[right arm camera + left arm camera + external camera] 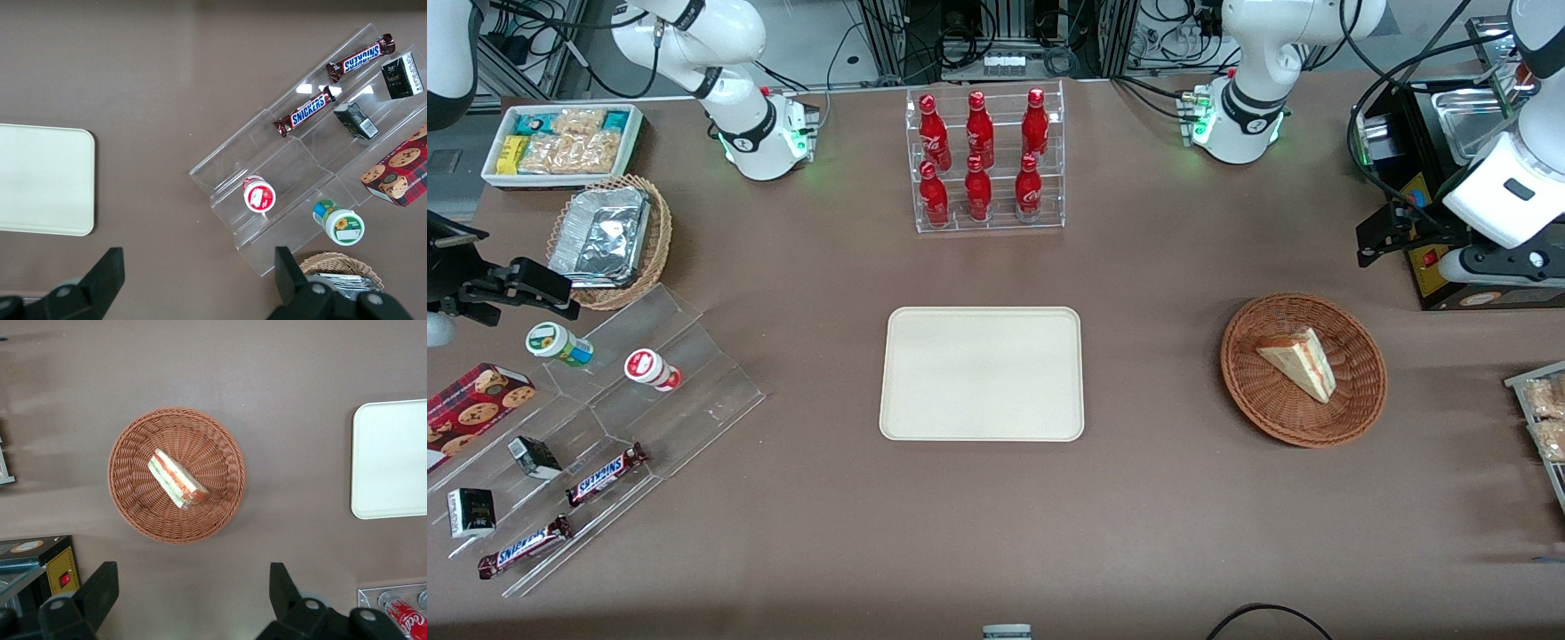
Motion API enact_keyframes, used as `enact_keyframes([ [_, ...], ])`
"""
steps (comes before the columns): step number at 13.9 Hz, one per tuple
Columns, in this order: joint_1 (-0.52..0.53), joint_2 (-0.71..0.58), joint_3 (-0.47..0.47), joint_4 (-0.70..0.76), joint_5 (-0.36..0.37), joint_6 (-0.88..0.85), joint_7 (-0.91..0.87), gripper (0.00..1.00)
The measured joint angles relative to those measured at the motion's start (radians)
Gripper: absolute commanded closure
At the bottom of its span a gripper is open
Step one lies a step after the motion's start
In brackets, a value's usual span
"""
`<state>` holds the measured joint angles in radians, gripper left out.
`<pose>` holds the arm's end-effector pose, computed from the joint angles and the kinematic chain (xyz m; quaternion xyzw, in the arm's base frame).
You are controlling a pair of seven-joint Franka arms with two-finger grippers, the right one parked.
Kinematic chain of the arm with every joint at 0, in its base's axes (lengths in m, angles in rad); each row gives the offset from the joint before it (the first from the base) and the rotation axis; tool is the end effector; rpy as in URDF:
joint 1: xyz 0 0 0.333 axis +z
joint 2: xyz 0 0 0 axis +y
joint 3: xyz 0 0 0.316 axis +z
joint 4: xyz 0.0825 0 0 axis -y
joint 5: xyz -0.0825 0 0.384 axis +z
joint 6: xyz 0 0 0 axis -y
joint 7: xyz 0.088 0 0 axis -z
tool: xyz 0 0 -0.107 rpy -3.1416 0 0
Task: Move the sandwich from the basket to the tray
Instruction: 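Lower the open left gripper over the sandwich in the wicker basket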
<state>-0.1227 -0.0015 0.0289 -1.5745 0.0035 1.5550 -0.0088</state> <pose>0.5499 -0.0513 0.6222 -0.9991 0.0425 0.0089 0.0022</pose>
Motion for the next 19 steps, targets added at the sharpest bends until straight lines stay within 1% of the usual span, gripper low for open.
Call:
enact_keyframes([
  [6, 0.006, 0.009, 0.003, -0.001, -0.002, -0.001, -0.001, 0.0],
  [10, 0.009, 0.044, 0.01, -0.005, 0.0, 0.0, -0.016, 0.0],
  [13, 0.015, 0.098, 0.013, -0.007, 0.001, 0.017, -0.152, 0.0],
  [16, 0.03, 0.183, 0.014, -0.01, 0.009, 0.057, -0.301, 0.0],
  [19, 0.036, 0.255, 0.021, -0.047, 0.013, 0.156, -0.387, 0.0],
])
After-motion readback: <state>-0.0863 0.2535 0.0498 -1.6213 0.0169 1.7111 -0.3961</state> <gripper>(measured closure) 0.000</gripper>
